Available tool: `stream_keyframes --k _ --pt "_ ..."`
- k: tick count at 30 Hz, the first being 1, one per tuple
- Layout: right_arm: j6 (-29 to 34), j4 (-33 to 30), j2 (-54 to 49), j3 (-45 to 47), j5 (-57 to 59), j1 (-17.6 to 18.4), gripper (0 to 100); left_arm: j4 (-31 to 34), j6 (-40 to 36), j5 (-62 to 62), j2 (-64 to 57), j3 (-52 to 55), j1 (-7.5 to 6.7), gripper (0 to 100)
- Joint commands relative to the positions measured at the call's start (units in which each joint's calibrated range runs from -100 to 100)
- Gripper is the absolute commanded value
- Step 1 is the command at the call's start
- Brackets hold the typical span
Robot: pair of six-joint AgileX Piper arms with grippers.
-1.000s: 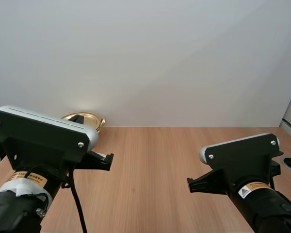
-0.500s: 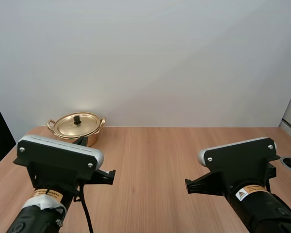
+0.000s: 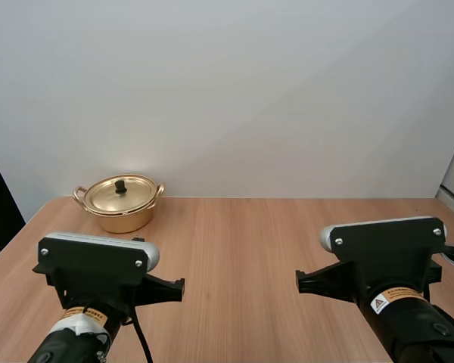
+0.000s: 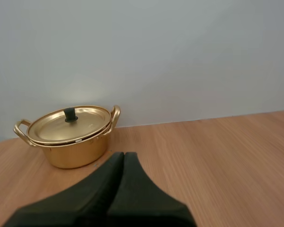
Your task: Open the pot, put the car inside, and close it
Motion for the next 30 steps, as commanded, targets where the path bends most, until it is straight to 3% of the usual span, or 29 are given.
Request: stream_keyframes --k 1,11,16,22,30 --pt "2.84 -0.73 0.0 -0.01 0.01 0.03 0 -0.21 -1.44 6.76 0.0 0.04 0.01 0" --pt "2.92 -1.05 0.0 0.05 -2.86 0.07 0 -0.09 -2.03 7.24 0.0 0.12 0.39 0" --pt "2.92 2.08 0.0 0.33 -8.24 0.38 0 0.0 -1.06 7.24 0.0 0.12 0.7 0" --pt "2.92 2.62 0.0 8.52 -8.79 0.68 0 0.95 0.96 7.24 0.0 0.12 0.7 0" --pt "2.92 3.48 0.0 8.86 -8.58 1.15 0 2.96 1.51 7.82 0.0 0.12 1.11 0"
